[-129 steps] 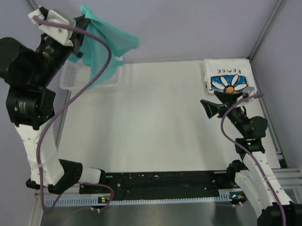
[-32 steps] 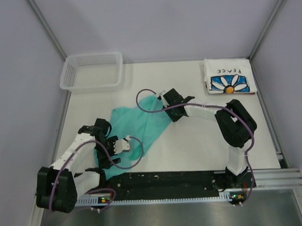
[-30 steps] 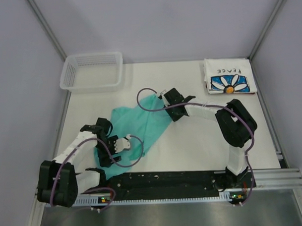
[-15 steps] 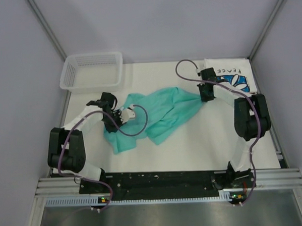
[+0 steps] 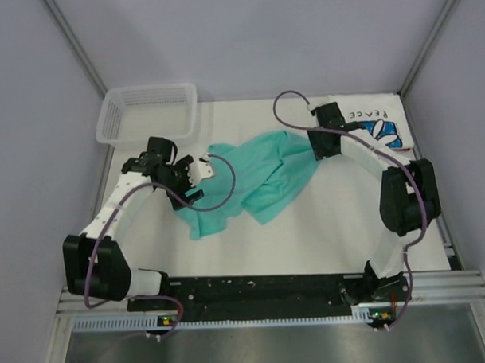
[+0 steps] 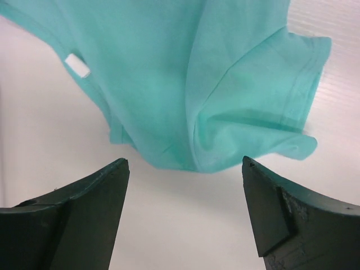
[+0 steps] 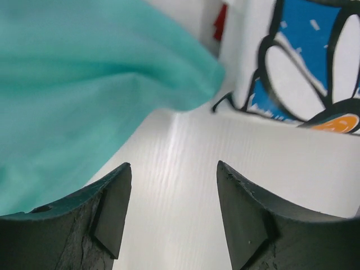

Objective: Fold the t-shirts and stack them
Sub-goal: Move the tshirt to the center of the board, then flatten out the tshirt

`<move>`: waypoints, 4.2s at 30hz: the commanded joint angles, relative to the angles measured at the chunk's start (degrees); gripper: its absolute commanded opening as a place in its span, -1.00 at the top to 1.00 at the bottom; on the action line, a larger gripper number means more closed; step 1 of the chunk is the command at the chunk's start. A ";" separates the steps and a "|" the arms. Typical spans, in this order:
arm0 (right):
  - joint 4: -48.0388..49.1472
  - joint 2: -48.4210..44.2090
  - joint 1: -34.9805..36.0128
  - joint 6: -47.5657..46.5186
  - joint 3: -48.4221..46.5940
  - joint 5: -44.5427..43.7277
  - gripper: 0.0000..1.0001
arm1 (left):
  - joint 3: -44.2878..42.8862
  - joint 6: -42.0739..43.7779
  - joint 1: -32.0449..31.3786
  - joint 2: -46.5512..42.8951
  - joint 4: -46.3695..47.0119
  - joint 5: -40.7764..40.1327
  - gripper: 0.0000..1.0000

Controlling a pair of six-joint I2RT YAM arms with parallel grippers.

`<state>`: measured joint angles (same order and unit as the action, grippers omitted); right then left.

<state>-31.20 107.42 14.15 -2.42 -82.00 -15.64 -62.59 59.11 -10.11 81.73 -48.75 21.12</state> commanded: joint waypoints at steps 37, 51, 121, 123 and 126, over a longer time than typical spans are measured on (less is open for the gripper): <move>12.74 -19.25 34.55 3.91 29.08 6.32 1.00 | 19.52 9.98 4.13 0.27 18.43 0.75 0.11; -11.48 -41.13 29.88 -1.45 17.59 -2.37 1.00 | -2.78 -5.23 12.99 -17.99 -5.45 8.49 1.00; -21.47 -36.77 5.89 -9.36 -16.11 4.13 1.00 | -42.55 -16.49 18.37 -12.67 -13.13 17.90 1.00; -16.55 -33.25 4.31 -9.10 -12.16 5.00 1.00 | -38.77 -15.44 17.58 -9.07 -11.20 18.42 1.00; -11.18 -27.37 2.64 -9.53 -8.54 5.79 1.00 | -33.84 -13.16 15.39 -3.88 -7.60 18.16 1.00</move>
<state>-51.05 75.40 19.42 -10.98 -94.06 -8.34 -101.16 42.65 7.31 73.54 -62.48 36.84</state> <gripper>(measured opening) 0.012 0.013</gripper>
